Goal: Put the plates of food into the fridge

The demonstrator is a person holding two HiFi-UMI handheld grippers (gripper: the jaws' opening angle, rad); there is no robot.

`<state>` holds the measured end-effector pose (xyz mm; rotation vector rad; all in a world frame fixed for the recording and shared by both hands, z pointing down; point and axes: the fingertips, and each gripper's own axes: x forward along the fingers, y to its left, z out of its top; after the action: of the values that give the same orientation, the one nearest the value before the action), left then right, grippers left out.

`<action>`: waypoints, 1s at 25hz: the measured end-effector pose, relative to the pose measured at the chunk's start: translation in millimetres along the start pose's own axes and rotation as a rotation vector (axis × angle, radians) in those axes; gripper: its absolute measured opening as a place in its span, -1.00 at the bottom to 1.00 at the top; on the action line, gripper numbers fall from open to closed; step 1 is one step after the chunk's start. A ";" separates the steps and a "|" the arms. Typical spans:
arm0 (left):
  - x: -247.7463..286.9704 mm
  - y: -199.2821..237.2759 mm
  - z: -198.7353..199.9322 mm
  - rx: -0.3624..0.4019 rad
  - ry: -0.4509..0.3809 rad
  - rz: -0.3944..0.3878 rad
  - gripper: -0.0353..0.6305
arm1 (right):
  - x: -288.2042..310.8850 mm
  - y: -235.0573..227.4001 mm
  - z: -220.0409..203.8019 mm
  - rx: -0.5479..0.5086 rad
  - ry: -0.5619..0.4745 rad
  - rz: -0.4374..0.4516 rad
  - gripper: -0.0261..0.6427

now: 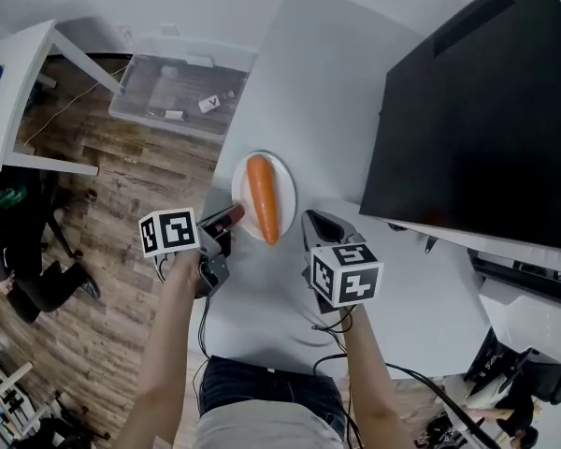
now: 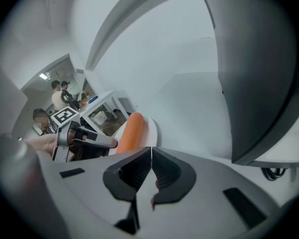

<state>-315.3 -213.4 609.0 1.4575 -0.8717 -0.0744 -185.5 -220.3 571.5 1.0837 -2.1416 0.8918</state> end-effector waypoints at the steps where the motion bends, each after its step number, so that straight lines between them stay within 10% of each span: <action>1: -1.2 1.2 -1.1 0.009 0.009 0.008 -0.83 | 5.1 1.2 -3.4 0.007 0.027 0.013 -0.88; 13: -0.8 5.5 2.6 0.058 0.056 0.065 -0.82 | 45.5 8.3 -17.1 0.107 0.179 0.090 -0.67; 25: -3.7 8.0 3.1 0.077 0.013 0.087 -0.81 | 53.0 11.8 -18.3 0.442 0.075 0.136 -0.76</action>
<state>-323.2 -212.6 613.8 1.4881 -0.9349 0.0335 -218.9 -225.2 617.8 1.0939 -2.0244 1.4958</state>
